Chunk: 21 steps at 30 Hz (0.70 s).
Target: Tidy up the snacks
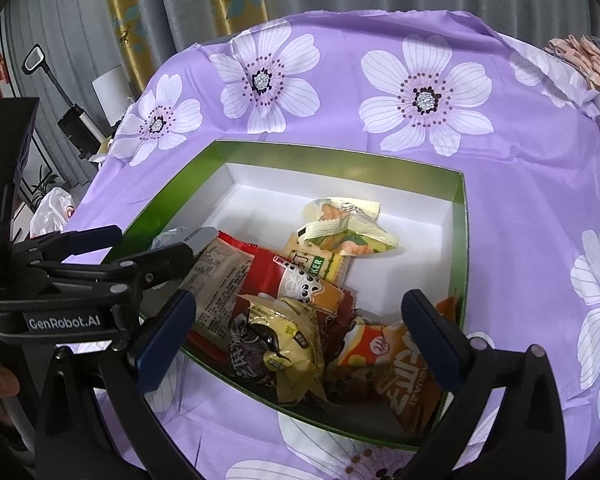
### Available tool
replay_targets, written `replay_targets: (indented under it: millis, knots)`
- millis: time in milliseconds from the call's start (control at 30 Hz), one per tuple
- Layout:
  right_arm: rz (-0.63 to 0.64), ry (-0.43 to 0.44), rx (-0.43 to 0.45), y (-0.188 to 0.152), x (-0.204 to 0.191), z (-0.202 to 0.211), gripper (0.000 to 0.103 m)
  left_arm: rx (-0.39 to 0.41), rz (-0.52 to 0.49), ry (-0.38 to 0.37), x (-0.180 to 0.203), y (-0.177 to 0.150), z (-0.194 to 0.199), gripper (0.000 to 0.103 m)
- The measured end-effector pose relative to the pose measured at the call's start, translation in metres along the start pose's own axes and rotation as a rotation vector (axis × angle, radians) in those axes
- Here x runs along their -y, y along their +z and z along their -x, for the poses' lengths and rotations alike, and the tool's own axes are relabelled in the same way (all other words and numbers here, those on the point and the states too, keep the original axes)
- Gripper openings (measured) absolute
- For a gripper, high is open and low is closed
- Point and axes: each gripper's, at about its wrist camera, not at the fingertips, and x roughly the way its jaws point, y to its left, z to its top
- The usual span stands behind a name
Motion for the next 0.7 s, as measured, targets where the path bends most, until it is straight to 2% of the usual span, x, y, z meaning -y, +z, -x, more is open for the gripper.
replay_targets:
  millis: [533, 700]
  knots:
    - [0.008, -0.019, -0.005, -0.0005, -0.0018, 0.0027, 0.103, -0.028, 0.042, -0.001, -0.0058, 0.0004, 0.0, 0.102]
    - [0.008, -0.019, -0.002, 0.0002, -0.0021, 0.0034, 0.103, -0.029, 0.034, 0.023, -0.0039, -0.0008, 0.0003, 0.102]
